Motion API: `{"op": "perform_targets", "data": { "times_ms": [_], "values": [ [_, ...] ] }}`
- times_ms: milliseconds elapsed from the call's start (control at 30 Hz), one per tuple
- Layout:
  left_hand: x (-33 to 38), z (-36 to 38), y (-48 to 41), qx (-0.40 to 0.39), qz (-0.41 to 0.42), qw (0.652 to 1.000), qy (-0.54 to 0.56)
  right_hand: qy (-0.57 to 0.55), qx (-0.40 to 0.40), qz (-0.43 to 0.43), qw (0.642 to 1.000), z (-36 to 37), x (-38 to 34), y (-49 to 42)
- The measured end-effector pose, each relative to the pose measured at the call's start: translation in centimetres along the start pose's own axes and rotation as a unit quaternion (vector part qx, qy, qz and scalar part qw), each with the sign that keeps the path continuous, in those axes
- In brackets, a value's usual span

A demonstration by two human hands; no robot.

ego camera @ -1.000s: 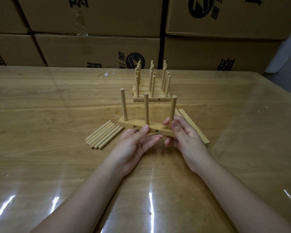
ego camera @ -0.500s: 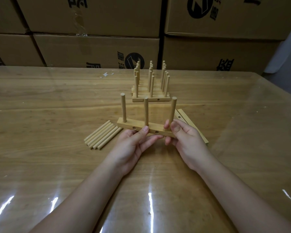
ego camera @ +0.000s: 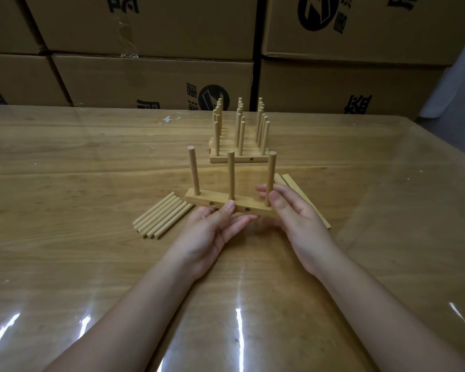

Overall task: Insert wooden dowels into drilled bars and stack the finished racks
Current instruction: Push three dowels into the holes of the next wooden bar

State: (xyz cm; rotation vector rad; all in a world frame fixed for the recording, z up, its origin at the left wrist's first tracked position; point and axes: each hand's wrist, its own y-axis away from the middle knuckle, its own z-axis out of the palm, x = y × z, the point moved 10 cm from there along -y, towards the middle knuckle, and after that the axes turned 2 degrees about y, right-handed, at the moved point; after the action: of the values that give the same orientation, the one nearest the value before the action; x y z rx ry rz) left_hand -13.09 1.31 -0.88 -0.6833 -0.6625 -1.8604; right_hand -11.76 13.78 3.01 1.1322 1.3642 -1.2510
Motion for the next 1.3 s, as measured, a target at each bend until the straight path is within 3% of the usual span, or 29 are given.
{"op": "perform_targets", "data": {
  "times_ms": [233,867,1033,1167,1300],
  "values": [
    [-0.2,0.1,0.0,-0.011,-0.009,1.0,-0.01,-0.038,0.023,-0.006,0.999,-0.8,-0.4,-0.1],
    [-0.1,-0.1,-0.2,-0.02,-0.004,1.0,0.0,0.009,0.044,-0.045,0.998,-1.1,-0.8,-0.2],
    [0.1,-0.5,-0.3,0.0,0.001,0.999,0.041,0.169,0.051,-0.075,0.982,-1.6,-1.4,-0.1],
    [0.2,-0.7,-0.2,0.017,0.003,0.999,0.048,0.231,0.068,-0.091,0.966,-2.1,-1.9,0.0],
    [0.2,-0.7,-0.2,0.03,0.007,0.998,0.059,0.325,0.08,-0.12,0.935,-2.2,-2.7,0.2]
  ]
}}
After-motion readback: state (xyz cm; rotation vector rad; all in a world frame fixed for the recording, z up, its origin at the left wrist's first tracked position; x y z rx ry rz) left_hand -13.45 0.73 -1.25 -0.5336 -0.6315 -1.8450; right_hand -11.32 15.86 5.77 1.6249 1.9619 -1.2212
